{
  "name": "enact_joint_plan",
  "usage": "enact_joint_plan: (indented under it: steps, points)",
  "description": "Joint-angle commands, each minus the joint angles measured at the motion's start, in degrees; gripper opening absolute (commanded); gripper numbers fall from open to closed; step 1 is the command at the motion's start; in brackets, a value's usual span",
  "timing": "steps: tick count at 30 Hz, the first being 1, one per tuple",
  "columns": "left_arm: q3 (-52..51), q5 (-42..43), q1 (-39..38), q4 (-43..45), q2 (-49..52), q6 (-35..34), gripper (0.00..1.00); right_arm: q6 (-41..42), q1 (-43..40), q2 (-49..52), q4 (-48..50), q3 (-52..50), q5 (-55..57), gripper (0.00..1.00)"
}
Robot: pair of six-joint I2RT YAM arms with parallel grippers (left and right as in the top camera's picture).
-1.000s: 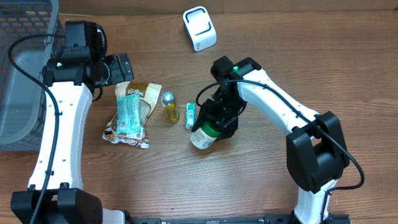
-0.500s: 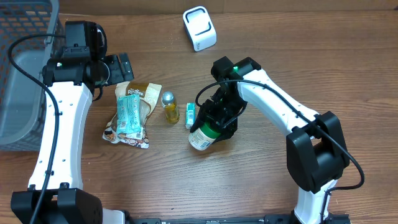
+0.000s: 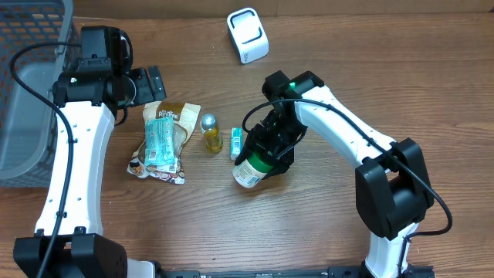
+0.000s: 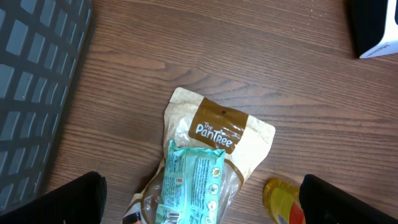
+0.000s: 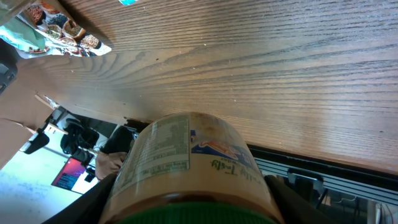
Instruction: Scan the item barcode
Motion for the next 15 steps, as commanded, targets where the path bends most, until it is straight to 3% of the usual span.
enact_joint_plan:
  steps: [1, 4, 10, 12, 15]
  points:
    - [1.46, 0.24, 0.09, -0.07, 0.09, -0.37, 0.99, 0.02, -0.15, -0.17, -0.50, 1.20, -2.43, 0.51]
    - [1.46, 0.24, 0.09, -0.07, 0.09, -0.37, 1.00, 0.02, -0.17, -0.17, -0.76, 1.20, -4.22, 0.50]
    - [1.46, 0.24, 0.09, -0.07, 0.09, -0.37, 1.00, 0.02, -0.68, -0.17, -1.25, 1.20, -7.78, 0.38]
    - [1.46, 0.24, 0.09, -0.07, 0.09, -0.37, 0.99, 0.00, -1.31, -0.17, -1.88, 1.20, -8.90, 0.29]
    - [1.46, 0.24, 0.09, -0.07, 0.09, -0.37, 1.00, 0.02, -2.58, -0.17, -2.71, 1.20, -9.49, 0.26]
